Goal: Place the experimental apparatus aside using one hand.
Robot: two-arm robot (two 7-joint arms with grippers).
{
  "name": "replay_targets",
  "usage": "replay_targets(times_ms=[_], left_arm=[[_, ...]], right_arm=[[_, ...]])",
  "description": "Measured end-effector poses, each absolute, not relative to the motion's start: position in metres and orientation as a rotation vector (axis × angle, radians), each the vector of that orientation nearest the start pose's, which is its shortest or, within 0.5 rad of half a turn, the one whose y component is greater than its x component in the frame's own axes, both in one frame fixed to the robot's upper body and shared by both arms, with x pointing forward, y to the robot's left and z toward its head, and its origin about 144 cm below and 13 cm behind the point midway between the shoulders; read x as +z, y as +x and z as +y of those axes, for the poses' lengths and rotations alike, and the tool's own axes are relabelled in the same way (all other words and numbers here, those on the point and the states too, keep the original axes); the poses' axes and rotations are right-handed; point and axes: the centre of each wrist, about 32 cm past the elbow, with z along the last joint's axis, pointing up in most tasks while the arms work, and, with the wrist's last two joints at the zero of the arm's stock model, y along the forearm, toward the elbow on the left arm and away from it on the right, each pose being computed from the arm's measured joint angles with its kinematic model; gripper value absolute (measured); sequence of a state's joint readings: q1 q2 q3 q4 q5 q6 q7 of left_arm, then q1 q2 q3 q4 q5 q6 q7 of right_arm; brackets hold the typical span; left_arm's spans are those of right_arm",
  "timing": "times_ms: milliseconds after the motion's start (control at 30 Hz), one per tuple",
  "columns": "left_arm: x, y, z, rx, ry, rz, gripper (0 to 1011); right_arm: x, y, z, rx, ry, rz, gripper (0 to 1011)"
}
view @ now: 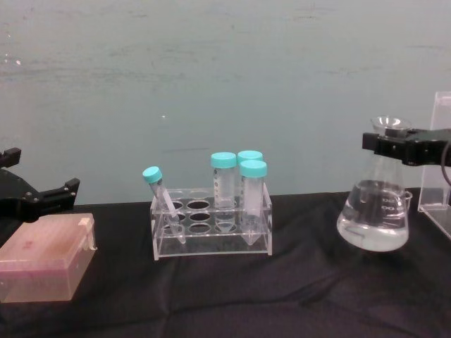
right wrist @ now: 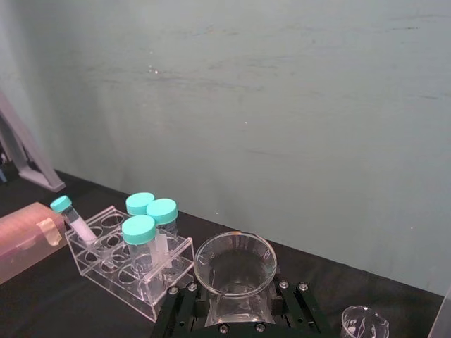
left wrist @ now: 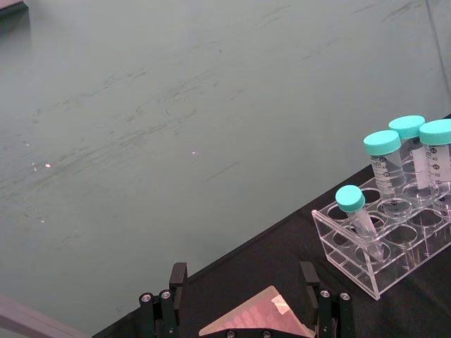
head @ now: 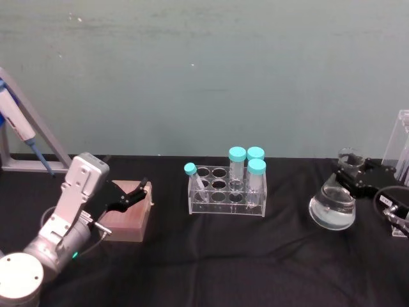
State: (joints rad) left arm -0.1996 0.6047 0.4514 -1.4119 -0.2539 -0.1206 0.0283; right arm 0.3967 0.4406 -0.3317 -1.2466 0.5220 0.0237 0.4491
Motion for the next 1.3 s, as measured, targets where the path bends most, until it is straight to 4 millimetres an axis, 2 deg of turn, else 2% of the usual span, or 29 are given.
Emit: replay_targets(times_ms=[400,767,1300], left_arm=[[1.14,0.489,0.31,1.248,0.305,-0.285,1000],[1.14,0.489,0.31,1.248,0.304,-0.285,1000],[1.14,0.489,0.31,1.248,0.304,-0.285,1000]], right_arm=[[1.184,0.534,-0.281,-1.108,-0.011,0.038,452],[1.189,0.519,-0.265,-1.194,-0.053,0.026,452],[1.189,0.517,-0.263,-1.316,-0.085,0.016,452]])
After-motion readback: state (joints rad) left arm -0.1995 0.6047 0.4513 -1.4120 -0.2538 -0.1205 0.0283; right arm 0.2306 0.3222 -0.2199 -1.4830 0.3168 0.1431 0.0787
